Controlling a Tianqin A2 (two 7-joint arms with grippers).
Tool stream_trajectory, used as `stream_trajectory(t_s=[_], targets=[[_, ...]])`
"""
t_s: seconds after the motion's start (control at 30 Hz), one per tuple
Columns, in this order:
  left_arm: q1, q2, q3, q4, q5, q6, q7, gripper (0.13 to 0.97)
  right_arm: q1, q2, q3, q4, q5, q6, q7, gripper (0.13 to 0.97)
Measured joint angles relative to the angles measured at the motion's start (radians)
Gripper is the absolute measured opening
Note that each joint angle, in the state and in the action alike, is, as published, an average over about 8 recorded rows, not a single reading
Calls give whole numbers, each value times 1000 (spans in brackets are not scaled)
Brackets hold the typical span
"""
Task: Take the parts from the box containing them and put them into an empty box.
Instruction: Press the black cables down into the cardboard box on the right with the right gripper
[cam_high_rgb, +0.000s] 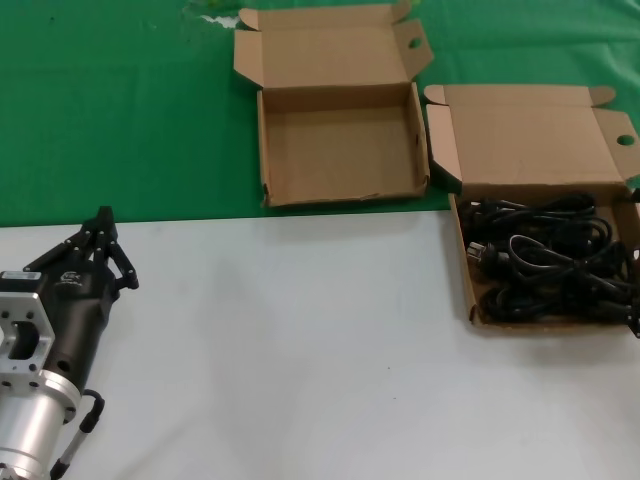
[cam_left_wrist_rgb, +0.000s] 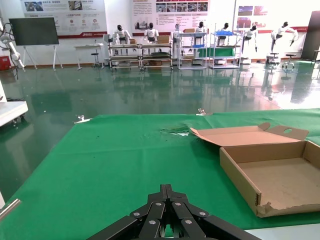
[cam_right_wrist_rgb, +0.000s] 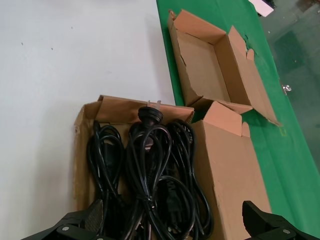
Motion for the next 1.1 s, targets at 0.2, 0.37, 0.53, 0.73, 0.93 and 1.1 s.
stream_trajectory(t_s=[0.2,0.37,0.53,0.73,0.93,1.1], targets=[[0,0,0,0,0,0,0,139,7,-25,-4,-10,-12,10,-20,941],[0,0,0,0,0,0,0,139,11,-42,-7,-20,-18,12,-24,916],[0,0,0,0,0,0,0,139,16,-59,-12,-36,-25,15,-34,888],[0,0,0,0,0,0,0,139,22,-75,-17,-55,-31,20,-46,802],[0,0,0,0,0,0,0,139,26,-85,-19,-75,-38,26,-58,690],[0,0,0,0,0,0,0,139,20,-86,-21,-85,-44,30,-64,595]])
